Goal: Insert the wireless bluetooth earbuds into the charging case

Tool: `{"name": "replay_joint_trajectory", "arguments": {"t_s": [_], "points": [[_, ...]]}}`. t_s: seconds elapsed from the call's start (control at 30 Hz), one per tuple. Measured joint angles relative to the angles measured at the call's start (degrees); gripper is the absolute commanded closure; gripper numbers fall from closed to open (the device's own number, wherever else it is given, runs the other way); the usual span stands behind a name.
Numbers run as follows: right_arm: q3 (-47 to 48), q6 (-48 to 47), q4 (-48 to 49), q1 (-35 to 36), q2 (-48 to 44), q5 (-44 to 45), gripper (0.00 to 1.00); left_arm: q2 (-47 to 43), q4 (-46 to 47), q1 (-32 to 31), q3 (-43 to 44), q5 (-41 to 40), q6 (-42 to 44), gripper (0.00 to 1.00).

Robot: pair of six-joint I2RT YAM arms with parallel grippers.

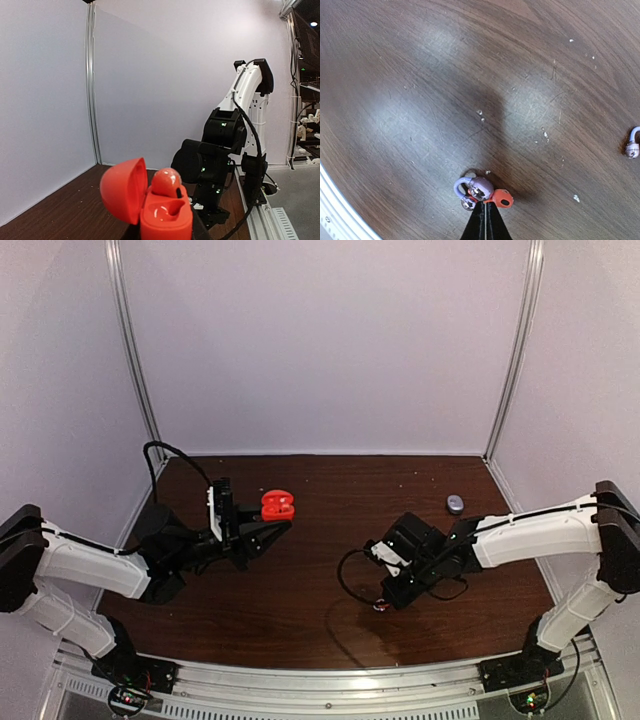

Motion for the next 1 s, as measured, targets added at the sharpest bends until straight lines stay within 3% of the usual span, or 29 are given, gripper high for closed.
{"name": "replay_joint_trajectory", "arguments": {"t_s": [0.47, 0.73, 1.0], "points": [[-1.6, 0.9, 3.5, 0.7, 3.0, -2.2, 0.94, 0.0, 0.0, 0.0, 0.0, 0.0, 0.0, 1.0], [-2.7, 1.2, 4.8, 0.7, 4.0, -2.4, 0.81, 0.0, 0.0, 0.0, 0.0, 0.0, 0.0, 1.0], [-2.7, 1.5, 4.0, 0.8, 1.6, -1.9, 0.82, 0.0, 0.0, 0.0, 0.0, 0.0, 0.0, 1.0]]}}
